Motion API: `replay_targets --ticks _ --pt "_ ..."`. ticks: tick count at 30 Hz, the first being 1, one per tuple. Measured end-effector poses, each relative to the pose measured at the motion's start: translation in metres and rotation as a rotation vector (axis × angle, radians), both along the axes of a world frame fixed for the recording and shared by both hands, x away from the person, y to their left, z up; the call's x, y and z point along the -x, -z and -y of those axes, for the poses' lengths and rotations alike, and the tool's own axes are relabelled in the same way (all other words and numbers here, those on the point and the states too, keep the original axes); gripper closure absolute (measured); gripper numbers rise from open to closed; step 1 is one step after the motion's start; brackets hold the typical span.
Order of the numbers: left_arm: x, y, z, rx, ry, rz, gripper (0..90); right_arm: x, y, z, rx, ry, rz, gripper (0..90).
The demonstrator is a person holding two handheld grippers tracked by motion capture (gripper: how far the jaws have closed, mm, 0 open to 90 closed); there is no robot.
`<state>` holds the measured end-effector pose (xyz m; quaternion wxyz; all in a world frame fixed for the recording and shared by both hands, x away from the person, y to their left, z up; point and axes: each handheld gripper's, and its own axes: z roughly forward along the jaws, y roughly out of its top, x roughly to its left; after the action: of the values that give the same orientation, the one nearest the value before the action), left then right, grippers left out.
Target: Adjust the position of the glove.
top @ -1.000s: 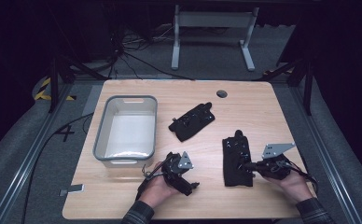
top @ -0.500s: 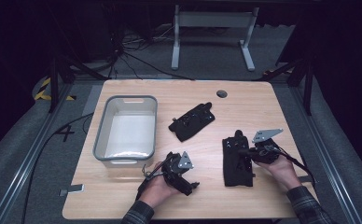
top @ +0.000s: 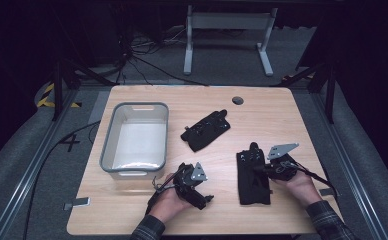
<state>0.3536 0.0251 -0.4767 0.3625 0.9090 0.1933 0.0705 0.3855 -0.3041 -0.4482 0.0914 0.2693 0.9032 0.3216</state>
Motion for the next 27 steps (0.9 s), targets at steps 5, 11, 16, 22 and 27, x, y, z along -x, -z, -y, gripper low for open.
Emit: replay_targets --ticks 5,11,16,22,27 --pt "0.000 0.000 0.000 0.000 -0.001 0.000 0.2 0.014 0.000 0.002 -0.003 -0.023 -0.008 90.0" --pt "0.000 0.000 0.000 -0.002 -0.003 0.000 0.2 0.025 0.000 0.005 -0.006 -0.038 -0.016 90.0" --pt "0.000 0.000 0.000 -0.003 -0.003 0.001 0.1 0.034 0.000 0.009 -0.007 -0.044 -0.021 90.0" --pt "0.000 -0.001 0.000 -0.008 -0.006 -0.003 0.1 0.043 0.000 0.011 -0.005 -0.045 -0.020 90.0" --pt "-0.001 -0.005 -0.002 -0.015 -0.036 -0.018 5.8 0.044 0.001 0.011 -0.008 -0.040 -0.015 90.0"
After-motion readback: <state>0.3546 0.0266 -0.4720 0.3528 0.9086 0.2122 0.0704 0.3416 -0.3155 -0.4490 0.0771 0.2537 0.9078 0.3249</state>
